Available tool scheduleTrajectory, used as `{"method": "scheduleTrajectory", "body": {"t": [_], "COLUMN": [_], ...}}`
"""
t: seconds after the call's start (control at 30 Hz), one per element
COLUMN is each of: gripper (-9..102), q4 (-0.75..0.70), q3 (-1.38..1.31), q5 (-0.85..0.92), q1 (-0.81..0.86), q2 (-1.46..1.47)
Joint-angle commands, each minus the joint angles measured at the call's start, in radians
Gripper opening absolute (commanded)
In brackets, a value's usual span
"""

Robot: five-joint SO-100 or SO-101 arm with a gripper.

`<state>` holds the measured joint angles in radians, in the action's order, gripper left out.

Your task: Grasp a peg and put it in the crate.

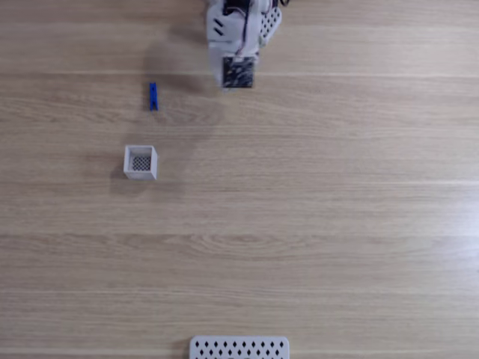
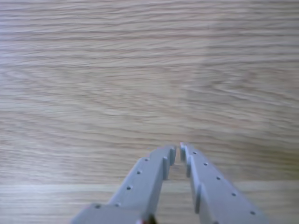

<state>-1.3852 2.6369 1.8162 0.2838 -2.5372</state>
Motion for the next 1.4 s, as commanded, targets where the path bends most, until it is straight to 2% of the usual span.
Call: {"method": "scheduleTrajectory", "body": {"t": [0.0,0.2,0.37,0.63,1.27,1.37], "gripper": [0,6,13,21,21,21], "q4": [0.003,0.020,0.015,0.003,0.021,0.060], "q3": [-0.397,-0.707,-0.836,-0.842,-0.703,-0.681], "q5": [0.135,0.403,0.503,0.503,0.520,0.520], "q1": [0.192,0.462,0.594,0.606,0.604,0.604], "q2": [0.307,0.704,0.879,0.920,0.956,0.954]}}
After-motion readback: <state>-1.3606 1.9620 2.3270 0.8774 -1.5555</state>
